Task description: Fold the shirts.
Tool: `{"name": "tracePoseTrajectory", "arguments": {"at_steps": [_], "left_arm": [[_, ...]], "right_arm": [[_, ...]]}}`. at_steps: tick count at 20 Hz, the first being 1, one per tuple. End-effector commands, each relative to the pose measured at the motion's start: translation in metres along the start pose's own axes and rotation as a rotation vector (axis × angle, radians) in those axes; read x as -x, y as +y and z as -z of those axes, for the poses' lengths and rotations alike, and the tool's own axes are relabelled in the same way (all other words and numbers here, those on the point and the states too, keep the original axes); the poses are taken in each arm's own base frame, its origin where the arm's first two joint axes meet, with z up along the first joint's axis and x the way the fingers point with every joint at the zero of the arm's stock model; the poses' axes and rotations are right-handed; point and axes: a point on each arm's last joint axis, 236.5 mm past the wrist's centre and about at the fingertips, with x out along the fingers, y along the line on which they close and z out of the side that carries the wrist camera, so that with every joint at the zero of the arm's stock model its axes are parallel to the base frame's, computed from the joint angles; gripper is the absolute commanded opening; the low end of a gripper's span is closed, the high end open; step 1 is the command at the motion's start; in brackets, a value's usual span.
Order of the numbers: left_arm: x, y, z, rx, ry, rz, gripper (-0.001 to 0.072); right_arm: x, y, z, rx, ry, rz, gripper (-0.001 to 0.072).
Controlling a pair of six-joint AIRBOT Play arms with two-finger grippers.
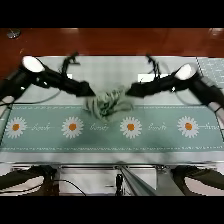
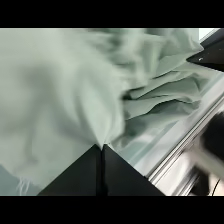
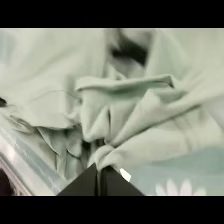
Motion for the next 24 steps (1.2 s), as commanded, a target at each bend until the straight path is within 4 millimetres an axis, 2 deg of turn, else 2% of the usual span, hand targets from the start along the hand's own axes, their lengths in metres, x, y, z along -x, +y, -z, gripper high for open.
{"name": "tracePoseTrajectory", "arguments": {"at_steps": [1,2,3,5,7,8,11,14,18,19,21,22,24], "left_arm": [[0.114,-0.096,-0.11,-0.186,-0.46,0.118,0.0017],[0.153,-0.122,-0.128,-0.259,-0.575,0.106,0.0017],[0.19,-0.146,-0.135,-0.347,-0.659,0.071,0.0017],[0.252,-0.176,-0.129,-0.479,-0.772,-0.063,0.0017],[0.308,-0.202,-0.111,-0.558,-0.897,-0.204,0.0016],[0.33,-0.212,-0.099,-0.585,-0.949,-0.264,0.0016],[0.375,-0.237,-0.047,-0.641,-1.035,-0.404,0.0016],[0.402,-0.265,0.0,-0.709,-1.103,-0.455,0.0016],[0.429,-0.283,0.042,-0.721,-1.193,-0.505,0.0016],[0.427,-0.282,0.046,-0.72,-1.179,-0.509,0.0016],[0.407,-0.262,0.043,-0.694,-1.085,-0.524,0.0016],[0.393,-0.245,0.036,-0.661,-1.031,-0.526,0.0017],[0.35,-0.201,0.018,-0.573,-0.901,-0.494,0.0017]], "right_arm": [[0.122,0.075,-0.095,0.223,-0.283,0.094,0.0035],[0.16,0.103,-0.11,0.296,-0.351,0.127,0.0035],[0.19,0.129,-0.114,0.36,-0.392,0.145,0.0036],[0.243,0.174,-0.096,0.48,-0.431,0.175,0.0036],[0.286,0.21,-0.075,0.548,-0.533,0.176,0.0035],[0.305,0.221,-0.06,0.578,-0.569,0.187,0.0036],[0.346,0.251,-0.015,0.663,-0.658,0.195,0.0036],[0.377,0.275,0.022,0.721,-0.731,0.191,0.0036],[0.39,0.282,0.051,0.747,-0.745,0.198,0.0036],[0.389,0.281,0.053,0.747,-0.734,0.202,0.0036],[0.381,0.265,0.047,0.716,-0.704,0.238,0.0036],[0.372,0.247,0.041,0.677,-0.669,0.272,0.0036],[0.341,0.21,0.029,0.596,-0.572,0.313,0.0036]]}}
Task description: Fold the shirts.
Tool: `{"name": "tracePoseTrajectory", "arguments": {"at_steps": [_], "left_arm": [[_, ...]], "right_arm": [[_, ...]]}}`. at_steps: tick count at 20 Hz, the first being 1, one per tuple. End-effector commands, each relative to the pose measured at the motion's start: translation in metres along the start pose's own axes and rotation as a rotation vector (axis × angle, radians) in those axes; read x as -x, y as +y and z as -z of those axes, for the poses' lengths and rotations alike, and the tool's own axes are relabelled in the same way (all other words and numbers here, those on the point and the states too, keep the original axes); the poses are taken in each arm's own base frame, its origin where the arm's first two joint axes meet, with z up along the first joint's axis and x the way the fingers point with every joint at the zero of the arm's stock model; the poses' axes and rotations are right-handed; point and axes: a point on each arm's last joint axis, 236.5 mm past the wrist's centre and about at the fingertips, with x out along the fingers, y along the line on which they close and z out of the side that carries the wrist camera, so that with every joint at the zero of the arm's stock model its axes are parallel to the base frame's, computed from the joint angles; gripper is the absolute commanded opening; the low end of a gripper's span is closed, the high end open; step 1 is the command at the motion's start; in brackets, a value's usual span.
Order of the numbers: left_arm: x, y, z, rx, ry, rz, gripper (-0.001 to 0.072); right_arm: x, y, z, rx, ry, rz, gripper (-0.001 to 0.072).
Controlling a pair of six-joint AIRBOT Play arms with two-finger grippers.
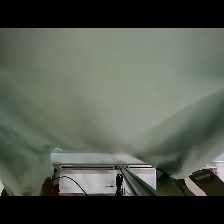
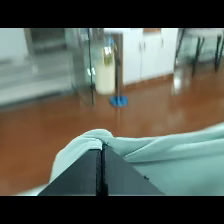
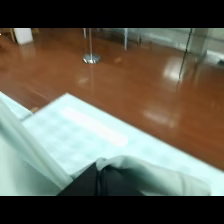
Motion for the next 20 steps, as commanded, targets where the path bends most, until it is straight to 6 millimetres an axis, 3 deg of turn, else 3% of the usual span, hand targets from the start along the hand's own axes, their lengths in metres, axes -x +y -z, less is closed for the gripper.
{"name": "tracePoseTrajectory", "arguments": {"at_steps": [1,6,8,11,14,16,18,19,20], "left_arm": [[-0.048,0.008,0.082,0.105,0.229,0.048,0.0017],[-0.143,0.014,0.233,0.339,0.589,0.162,0.0017],[-0.181,0.021,0.275,0.387,0.667,0.167,0.0018],[-0.234,0.026,0.327,0.428,0.718,0.174,0.0017],[-0.265,0.032,0.379,0.481,0.786,0.152,0.0018],[-0.275,0.024,0.403,0.562,0.826,0.173,0.0018],[-0.282,0.003,0.416,0.654,0.854,0.225,0.0019],[-0.283,-0.006,0.424,0.668,0.877,0.243,0.0031],[-0.282,-0.014,0.433,0.663,0.905,0.258,0.0212]], "right_arm": [[-0.041,-0.034,0.049,-0.074,0.168,0.058,0.0036],[-0.144,-0.11,0.11,-0.185,0.355,0.161,0.0036],[-0.189,-0.144,0.129,-0.207,0.394,0.207,0.0036],[-0.247,-0.196,0.173,-0.359,0.452,0.241,0.0036],[-0.282,-0.244,0.232,-0.562,0.526,0.244,0.0036],[-0.299,-0.26,0.266,-0.673,0.567,0.219,0.0036],[-0.321,-0.261,0.29,-0.763,0.589,0.173,0.0039],[-0.329,-0.259,0.299,-0.798,0.595,0.154,0.0133],[-0.336,-0.257,0.306,-0.829,0.602,0.135,0.0347]]}}
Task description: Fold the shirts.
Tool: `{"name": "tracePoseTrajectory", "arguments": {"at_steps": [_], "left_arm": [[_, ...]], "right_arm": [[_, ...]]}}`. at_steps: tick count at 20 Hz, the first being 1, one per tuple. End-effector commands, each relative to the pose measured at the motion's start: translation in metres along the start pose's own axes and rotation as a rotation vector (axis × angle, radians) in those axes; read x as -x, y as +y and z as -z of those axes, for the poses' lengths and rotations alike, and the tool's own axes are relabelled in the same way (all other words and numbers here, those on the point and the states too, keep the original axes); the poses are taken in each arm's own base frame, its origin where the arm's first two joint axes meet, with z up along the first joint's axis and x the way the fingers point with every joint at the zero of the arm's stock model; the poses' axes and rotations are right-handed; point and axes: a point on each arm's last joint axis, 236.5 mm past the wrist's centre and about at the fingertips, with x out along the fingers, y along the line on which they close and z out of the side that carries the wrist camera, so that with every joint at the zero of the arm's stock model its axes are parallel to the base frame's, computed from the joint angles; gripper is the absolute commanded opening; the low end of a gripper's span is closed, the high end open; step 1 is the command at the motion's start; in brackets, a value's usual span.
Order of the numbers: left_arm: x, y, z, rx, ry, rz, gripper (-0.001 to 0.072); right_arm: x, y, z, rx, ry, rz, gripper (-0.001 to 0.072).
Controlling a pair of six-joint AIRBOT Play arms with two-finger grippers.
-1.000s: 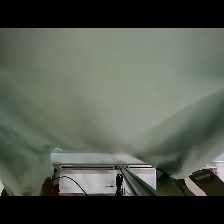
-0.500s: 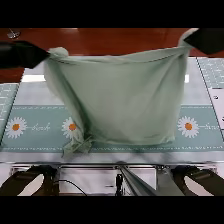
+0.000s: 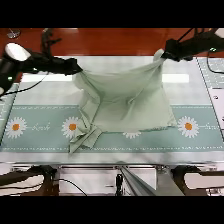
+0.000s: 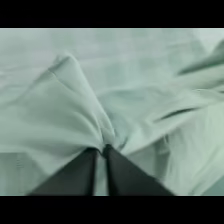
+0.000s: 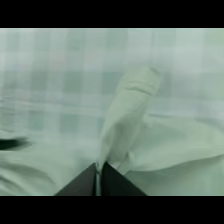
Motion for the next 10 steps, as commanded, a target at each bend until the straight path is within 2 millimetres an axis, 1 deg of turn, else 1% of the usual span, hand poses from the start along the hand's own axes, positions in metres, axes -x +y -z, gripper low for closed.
{"name": "tracePoseTrajectory", "arguments": {"at_steps": [1,2,3,4,5,6,7,8,9,10], "left_arm": [[-0.034,-0.006,0.023,0.055,0.088,0.058,0.065],[-0.034,-0.004,0.031,0.049,0.126,0.058,0.0708],[-0.027,0.006,0.043,0.016,0.189,0.024,0.0708],[-0.015,0.023,0.057,-0.018,0.27,-0.031,0.0707],[0.003,0.049,0.074,-0.017,0.368,-0.112,0.0707],[0.027,0.08,0.095,0.002,0.476,-0.21,0.0706],[0.05,0.107,0.116,0.05,0.563,-0.287,0.0707],[0.068,0.125,0.137,0.129,0.618,-0.319,0.0707],[0.076,0.131,0.158,0.222,0.625,-0.298,0.0707],[0.078,0.129,0.178,0.292,0.62,-0.249,0.0707]], "right_arm": [[-0.043,-0.009,0.007,-0.13,0.065,-0.095,0.0643],[-0.043,-0.012,0.01,-0.138,0.078,-0.097,0.0636],[-0.037,-0.017,0.013,-0.126,0.098,-0.095,0.0636],[-0.026,-0.025,0.019,-0.098,0.125,-0.091,0.0636],[-0.011,-0.038,0.027,-0.08,0.16,-0.071,0.0635],[0.007,-0.056,0.038,-0.051,0.205,-0.024,0.0634],[0.026,-0.081,0.053,-0.028,0.257,0.059,0.0634],[0.044,-0.105,0.067,-0.035,0.295,0.144,0.0634],[0.059,-0.124,0.083,-0.07,0.307,0.191,0.0634],[0.065,-0.133,0.096,-0.122,0.279,0.19,0.0633]]}}
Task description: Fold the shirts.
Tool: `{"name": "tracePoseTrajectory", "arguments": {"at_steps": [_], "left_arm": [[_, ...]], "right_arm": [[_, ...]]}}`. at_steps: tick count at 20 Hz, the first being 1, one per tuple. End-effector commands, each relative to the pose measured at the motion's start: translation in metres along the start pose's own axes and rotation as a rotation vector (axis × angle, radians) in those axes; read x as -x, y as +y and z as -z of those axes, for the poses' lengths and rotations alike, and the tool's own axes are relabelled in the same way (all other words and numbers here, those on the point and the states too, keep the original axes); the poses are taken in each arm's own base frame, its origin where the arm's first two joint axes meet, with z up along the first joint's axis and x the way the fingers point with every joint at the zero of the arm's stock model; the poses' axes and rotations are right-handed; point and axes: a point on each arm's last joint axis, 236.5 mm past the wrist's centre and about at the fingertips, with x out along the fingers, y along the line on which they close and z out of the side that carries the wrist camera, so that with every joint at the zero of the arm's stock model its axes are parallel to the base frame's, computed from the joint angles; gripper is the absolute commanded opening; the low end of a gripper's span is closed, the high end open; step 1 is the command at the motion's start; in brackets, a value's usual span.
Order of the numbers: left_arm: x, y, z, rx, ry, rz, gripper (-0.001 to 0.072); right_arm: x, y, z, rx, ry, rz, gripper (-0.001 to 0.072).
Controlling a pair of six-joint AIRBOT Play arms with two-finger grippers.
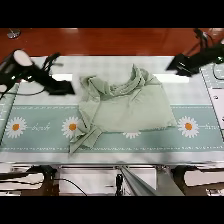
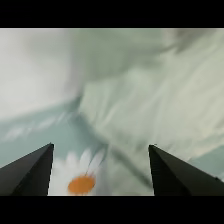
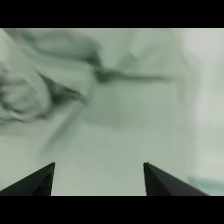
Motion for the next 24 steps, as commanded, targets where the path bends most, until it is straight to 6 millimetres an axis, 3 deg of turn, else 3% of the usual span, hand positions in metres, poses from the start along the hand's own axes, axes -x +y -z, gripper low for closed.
{"name": "tracePoseTrajectory", "arguments": {"at_steps": [1,4,7,11,15,16,17,19,20,22,24], "left_arm": [[-0.012,0.032,0.087,0.165,0.161,0.072,0.0707],[-0.041,0.005,0.142,0.19,0.141,0.284,0.0706],[-0.065,-0.022,0.166,0.214,0.111,0.418,0.0706],[-0.081,-0.048,0.149,0.241,0.005,0.502,0.0706],[-0.095,-0.074,0.162,0.134,0.066,0.482,0.069],[-0.097,-0.076,0.163,0.107,0.068,0.478,0.0446],[-0.096,-0.078,0.163,0.072,0.066,0.482,0.0028],[-0.089,-0.081,0.159,0.058,0.067,0.5,0.0017],[-0.085,-0.082,0.156,0.052,0.061,0.506,0.0017],[-0.081,-0.083,0.149,0.04,0.047,0.506,0.0017],[-0.08,-0.082,0.146,0.037,0.037,0.501,0.0017]], "right_arm": [[0.018,-0.053,0.057,-0.106,0.025,0.07,0.0632],[-0.014,-0.046,0.11,-0.222,-0.072,-0.073,0.063],[-0.037,-0.024,0.146,-0.278,-0.114,-0.201,0.0629],[-0.037,0.0,0.159,-0.274,-0.108,-0.297,0.0629],[-0.033,0.001,0.153,-0.277,-0.134,-0.301,0.0629],[-0.031,-0.004,0.15,-0.283,-0.149,-0.29,0.0629],[-0.027,-0.012,0.146,-0.297,-0.166,-0.277,0.0629],[-0.011,-0.047,0.147,-0.334,-0.171,-0.193,0.0629],[-0.004,-0.072,0.157,-0.362,-0.151,-0.127,0.0629],[-0.006,-0.111,0.197,-0.474,-0.054,-0.007,0.0629],[-0.022,-0.116,0.225,-0.539,0.017,0.005,0.0629]]}}
